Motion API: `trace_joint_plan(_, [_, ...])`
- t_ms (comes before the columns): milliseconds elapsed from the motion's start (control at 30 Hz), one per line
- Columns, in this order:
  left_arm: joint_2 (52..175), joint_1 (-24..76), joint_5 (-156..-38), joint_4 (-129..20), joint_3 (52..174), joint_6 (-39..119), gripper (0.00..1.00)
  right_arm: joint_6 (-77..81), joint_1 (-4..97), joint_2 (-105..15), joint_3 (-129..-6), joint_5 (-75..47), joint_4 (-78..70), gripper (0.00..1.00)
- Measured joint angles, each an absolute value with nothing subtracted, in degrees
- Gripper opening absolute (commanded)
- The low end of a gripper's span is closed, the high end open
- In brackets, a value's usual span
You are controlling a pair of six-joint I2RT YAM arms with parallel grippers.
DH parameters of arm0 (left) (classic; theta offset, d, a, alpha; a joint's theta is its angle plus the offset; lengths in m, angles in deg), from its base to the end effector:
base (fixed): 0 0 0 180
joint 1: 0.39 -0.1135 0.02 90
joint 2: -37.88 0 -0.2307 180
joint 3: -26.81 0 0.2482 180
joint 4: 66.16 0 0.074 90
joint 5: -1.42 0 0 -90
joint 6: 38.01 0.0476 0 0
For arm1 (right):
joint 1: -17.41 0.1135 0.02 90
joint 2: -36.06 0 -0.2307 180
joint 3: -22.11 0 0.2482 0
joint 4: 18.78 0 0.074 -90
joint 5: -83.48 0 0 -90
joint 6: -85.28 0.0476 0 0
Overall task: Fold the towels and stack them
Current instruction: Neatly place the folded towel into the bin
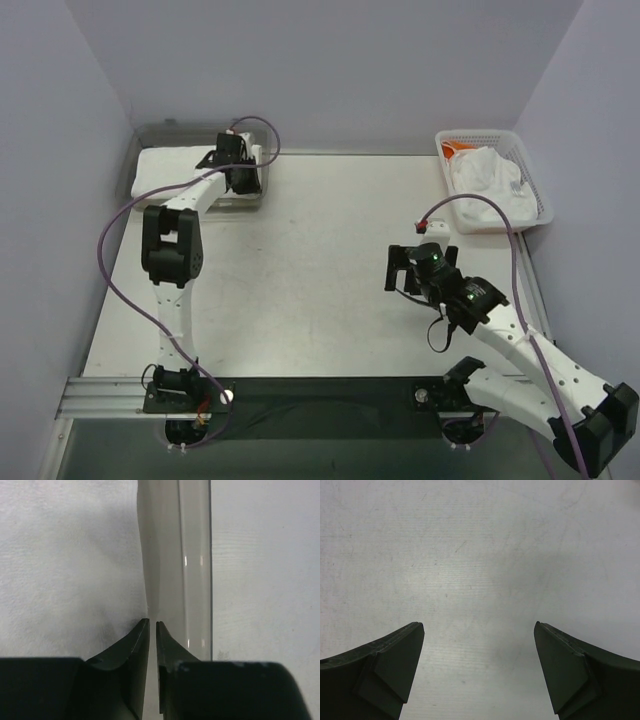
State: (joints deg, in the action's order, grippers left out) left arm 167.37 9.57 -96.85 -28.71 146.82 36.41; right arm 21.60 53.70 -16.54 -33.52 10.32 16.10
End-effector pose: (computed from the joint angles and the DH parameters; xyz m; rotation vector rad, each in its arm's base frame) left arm 0.4856 -0.0922 0.1622 -0.0495 2.4127 -0.3805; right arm 0.1930 0.1246 0.2468 -0.0104 2.1190 0.3430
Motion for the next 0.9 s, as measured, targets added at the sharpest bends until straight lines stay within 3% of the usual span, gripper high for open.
trace_joint_plan(267, [151.9,9.3,-96.3,-24.8,146.5,35.7,0.61,18.3,53.4,-7.9,-35.1,16.1,20.1,0.99])
trace_joint_plan(433, [128.5,9.3,-92.9,-26.1,137.4,36.1,0.8,15.7,53.4,-0.4,-38.3,20.4,22.9,1.0])
trace_joint_plan(467, [122.4,9.3,-91.6,-25.9,133.7,36.2,0.9,15.0,53.4,1.3,-38.7,21.3,23.4,1.0])
trace_joint_plan(533, [111.0,9.3,-89.0,-25.4,126.8,36.8,0.97,13.6,53.4,4.9,-39.5,22.9,24.4,1.0])
trace_joint_plan(900, [57.0,10.2,-69.4,-23.2,88.1,37.1,0.97,7.9,53.4,22.3,-37.3,28.4,28.1,1.0])
